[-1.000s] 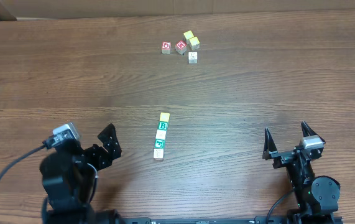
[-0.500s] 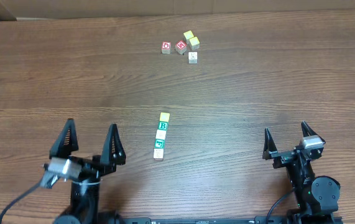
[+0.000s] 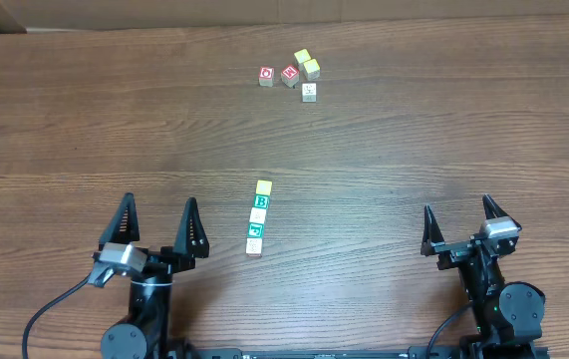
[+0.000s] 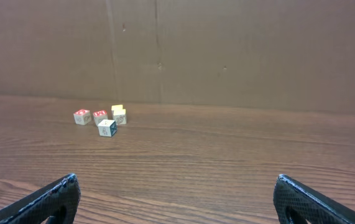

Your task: Flip 5 blocks

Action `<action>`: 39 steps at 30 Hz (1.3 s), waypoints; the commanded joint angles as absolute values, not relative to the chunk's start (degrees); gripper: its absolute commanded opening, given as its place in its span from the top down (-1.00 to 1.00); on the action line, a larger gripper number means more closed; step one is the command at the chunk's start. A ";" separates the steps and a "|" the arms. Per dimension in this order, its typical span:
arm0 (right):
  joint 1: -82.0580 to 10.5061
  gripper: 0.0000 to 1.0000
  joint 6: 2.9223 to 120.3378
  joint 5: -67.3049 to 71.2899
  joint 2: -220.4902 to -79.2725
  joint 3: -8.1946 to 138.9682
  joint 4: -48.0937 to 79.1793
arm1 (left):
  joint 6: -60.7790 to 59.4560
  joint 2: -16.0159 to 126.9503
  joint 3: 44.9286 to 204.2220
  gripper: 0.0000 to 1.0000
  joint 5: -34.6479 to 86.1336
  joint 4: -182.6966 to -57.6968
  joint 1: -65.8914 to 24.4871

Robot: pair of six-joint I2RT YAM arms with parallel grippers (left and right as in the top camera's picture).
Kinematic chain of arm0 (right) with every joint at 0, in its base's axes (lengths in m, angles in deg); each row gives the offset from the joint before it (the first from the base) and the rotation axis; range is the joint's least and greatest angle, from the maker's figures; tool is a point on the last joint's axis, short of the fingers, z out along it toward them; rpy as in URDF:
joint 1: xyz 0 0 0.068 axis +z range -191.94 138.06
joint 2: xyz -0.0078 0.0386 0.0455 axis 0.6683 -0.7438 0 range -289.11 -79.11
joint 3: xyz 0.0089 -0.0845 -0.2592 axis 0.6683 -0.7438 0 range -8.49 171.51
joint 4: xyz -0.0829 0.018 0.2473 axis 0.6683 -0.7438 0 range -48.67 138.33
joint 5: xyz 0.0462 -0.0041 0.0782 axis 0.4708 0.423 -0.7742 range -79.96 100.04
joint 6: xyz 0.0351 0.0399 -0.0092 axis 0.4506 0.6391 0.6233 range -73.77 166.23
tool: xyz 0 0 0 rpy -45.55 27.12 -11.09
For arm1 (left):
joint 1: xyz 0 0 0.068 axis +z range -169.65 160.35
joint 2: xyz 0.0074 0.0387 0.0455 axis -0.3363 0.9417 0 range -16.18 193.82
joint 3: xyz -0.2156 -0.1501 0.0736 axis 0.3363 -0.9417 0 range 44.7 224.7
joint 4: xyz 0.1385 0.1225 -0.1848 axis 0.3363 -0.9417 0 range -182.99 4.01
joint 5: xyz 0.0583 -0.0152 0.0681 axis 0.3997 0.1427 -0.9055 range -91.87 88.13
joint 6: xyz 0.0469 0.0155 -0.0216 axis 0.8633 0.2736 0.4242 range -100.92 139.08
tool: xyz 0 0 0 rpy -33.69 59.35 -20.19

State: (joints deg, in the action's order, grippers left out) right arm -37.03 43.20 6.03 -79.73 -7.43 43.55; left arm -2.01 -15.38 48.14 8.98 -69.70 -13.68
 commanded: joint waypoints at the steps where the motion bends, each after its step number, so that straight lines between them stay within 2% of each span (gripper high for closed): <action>1: -37.25 -1.00 43.18 6.79 -79.27 -8.02 43.71 | -0.61 -15.97 45.69 -1.00 8.02 -69.72 -14.16; 8: -37.25 -1.00 43.18 6.79 -79.27 -8.04 43.71 | 0.68 -15.97 44.97 -1.00 3.56 -82.22 -15.73; 12: -37.25 -1.00 43.18 6.79 -79.27 -8.02 43.71 | 7.13 -15.97 44.97 -1.00 1.92 -90.31 -16.08; 17: -37.25 -1.00 43.18 6.79 -79.27 -8.02 43.71 | 14.80 -15.97 44.97 -1.00 1.74 -90.22 -16.10; 39: -37.25 -1.00 43.18 6.79 -79.27 -8.02 43.71 | 14.82 -15.93 44.97 -1.00 1.74 -90.22 -16.08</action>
State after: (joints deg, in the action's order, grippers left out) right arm -37.03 43.23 6.03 -79.73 -7.43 43.55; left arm 13.53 -15.43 45.19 2.33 -90.07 -15.58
